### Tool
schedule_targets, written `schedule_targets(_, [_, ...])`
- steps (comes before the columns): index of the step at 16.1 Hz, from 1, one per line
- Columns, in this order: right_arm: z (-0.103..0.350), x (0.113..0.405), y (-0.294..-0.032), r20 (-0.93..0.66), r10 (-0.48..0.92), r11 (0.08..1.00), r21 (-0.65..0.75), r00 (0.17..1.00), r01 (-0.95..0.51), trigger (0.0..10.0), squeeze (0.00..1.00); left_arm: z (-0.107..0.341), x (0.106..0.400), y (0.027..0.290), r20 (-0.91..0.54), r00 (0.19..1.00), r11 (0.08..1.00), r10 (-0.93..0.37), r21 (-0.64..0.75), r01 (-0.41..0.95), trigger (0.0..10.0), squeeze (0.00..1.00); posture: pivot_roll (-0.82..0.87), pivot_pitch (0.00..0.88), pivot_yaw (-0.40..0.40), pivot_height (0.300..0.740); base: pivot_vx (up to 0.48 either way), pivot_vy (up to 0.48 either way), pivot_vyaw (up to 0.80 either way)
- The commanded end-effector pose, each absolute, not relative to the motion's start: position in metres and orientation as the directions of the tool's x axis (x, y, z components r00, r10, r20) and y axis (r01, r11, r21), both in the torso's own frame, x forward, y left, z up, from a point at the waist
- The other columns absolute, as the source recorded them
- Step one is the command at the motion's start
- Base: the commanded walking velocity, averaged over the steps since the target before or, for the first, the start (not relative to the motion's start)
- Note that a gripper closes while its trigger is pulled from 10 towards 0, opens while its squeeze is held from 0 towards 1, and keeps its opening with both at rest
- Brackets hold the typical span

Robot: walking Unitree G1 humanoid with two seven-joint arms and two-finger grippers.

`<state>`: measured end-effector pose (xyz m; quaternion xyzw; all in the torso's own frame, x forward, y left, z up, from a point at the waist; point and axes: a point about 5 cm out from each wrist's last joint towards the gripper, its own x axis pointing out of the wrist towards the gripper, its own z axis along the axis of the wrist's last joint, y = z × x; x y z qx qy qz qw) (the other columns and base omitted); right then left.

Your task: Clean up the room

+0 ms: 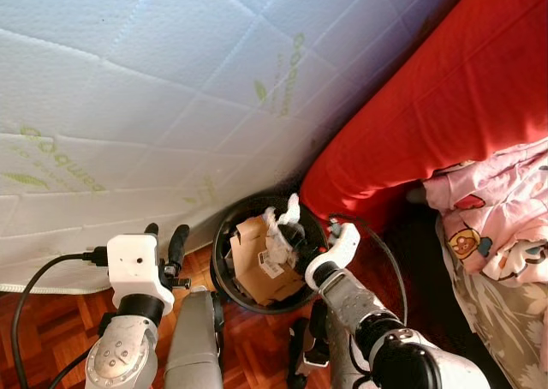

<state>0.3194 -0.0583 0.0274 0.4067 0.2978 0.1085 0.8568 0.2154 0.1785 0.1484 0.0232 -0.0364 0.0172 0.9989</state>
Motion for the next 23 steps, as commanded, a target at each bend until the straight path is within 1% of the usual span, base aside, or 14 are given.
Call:
schedule_targets(1, [-0.009, 0.277, -0.03, -0.618, 0.434, 0.738, 0.662, 0.655, 0.136, 10.0, 0.0, 0.14, 0.212, 0.178, 0.034, 0.999, 0.998, 0.032, 0.046, -0.034, 10.0, 0.0, 0.35, 0.442, -0.145, 0.637, 0.0, 0.0, 0.0])
schedule_targets(2, [-0.013, 0.273, -0.031, -0.623, 0.442, 0.724, 0.673, 0.646, 0.153, 10.0, 0.0, 0.139, 0.212, 0.177, 0.033, 0.999, 0.998, 0.027, 0.047, -0.029, 10.0, 0.0, 0.36, 0.438, -0.144, 0.637, 0.0, 0.0, 0.0])
schedule_targets(4, [0.034, 0.302, -0.006, -0.232, 0.583, 0.384, 0.923, 0.779, -0.012, 10.0, 0.0, 0.141, 0.213, 0.178, 0.038, 0.999, 0.998, 0.028, 0.049, -0.03, 10.0, 0.0, 0.35, 0.436, -0.143, 0.637, 0.0, 0.0, 0.0])
schedule_targets(5, [0.046, 0.31, -0.006, -0.149, 0.575, 0.307, 0.951, 0.805, -0.044, 10.0, 0.0, 0.141, 0.213, 0.178, 0.039, 0.999, 0.998, 0.028, 0.05, -0.03, 10.0, 0.0, 0.35, 0.434, -0.142, 0.637, 0.0, 0.0, 0.0])
schedule_targets(6, [0.046, 0.312, -0.008, -0.154, 0.561, 0.312, 0.949, 0.813, -0.036, 10.0, 0.0, 0.141, 0.213, 0.178, 0.04, 0.999, 0.998, 0.027, 0.051, -0.029, 10.0, 0.0, 0.35, 0.434, -0.142, 0.637, 0.0, 0.0, 0.0])
schedule_targets(7, [0.022, 0.298, -0.013, -0.38, 0.548, 0.514, 0.856, 0.745, 0.059, 10.0, 0.0, 0.141, 0.213, 0.178, 0.041, 0.999, 0.998, 0.025, 0.051, -0.027, 10.0, 0.0, 0.35, 0.434, -0.142, 0.637, 0.0, 0.0, 0.0])
schedule_targets(8, [0.005, 0.286, -0.02, -0.5, 0.51, 0.639, 0.765, 0.7, 0.08, 10.0, 0.0, 0.141, 0.214, 0.178, 0.042, 0.999, 0.998, 0.024, 0.051, -0.026, 10.0, 0.0, 0.36, 0.427, -0.14, 0.637, 0.0, 0.0, 0.0])
schedule_targets(10, [0.003, 0.284, -0.02, -0.49, 0.514, 0.658, 0.752, 0.704, 0.044, 10.0, 0.0, 0.142, 0.214, 0.179, 0.044, 0.999, 0.998, 0.03, 0.052, -0.032, 10.0, 0.0, 0.36, 0.431, -0.142, 0.637, 0.0, 0.0, 0.0])
schedule_targets(12, [0.023, 0.298, -0.014, -0.363, 0.557, 0.631, 0.77, 0.747, -0.097, 10.0, 0.0, 0.139, 0.215, 0.181, 0.039, 0.999, 0.998, 0.036, 0.052, -0.038, 10.0, 0.0, 0.35, 0.425, -0.145, 0.637, 0.0, 0.0, 0.0])
schedule_targets(14, [0.044, 0.317, -0.017, -0.287, 0.54, 0.723, 0.64, 0.791, -0.261, 10.0, 0.0, 0.136, 0.219, 0.182, 0.036, 0.998, 0.998, 0.044, 0.051, -0.046, 10.0, 0.0, 0.35, 0.407, -0.143, 0.637, 0.0, 0.0, 0.0])
schedule_targets(17, [0.09, 0.349, -0.03, -0.105, 0.565, 0.757, 0.462, 0.819, -0.463, 10.0, 0.0, 0.133, 0.228, 0.194, 0.045, 0.997, 0.995, 0.067, 0.065, -0.07, 10.0, 0.0, 0.31, 0.352, -0.15, 0.637, 0.0, 0.0, 0.0])
schedule_targets(19, [0.108, 0.362, -0.057, -0.019, 0.529, 0.788, 0.381, 0.848, -0.483, 10.0, 0.0, 0.132, 0.237, 0.198, 0.05, 0.996, 0.996, 0.069, 0.061, -0.072, 10.0, 0.0, 0.29, 0.321, -0.147, 0.637, 0.0, 0.0, 0.0])
schedule_targets(21, [0.113, 0.368, -0.126, 0.01, 0.323, 0.911, 0.269, 0.946, -0.314, 10.0, 0.0, 0.124, 0.251, 0.2, 0.039, 0.998, 0.997, 0.048, 0.061, -0.05, 10.0, 0.0, 0.24, 0.266, -0.128, 0.637, 0.0, 0.0, 0.0])
schedule_targets(23, [0.102, 0.356, -0.168, 0.0, 0.198, 0.963, 0.187, 0.98, -0.195, 10.0, 0.0, 0.116, 0.257, 0.203, 0.024, 0.999, 0.997, 0.034, 0.067, -0.035, 10.0, 0.0, 0.21, 0.235, -0.111, 0.637, 0.0, 0.0, 0.0])
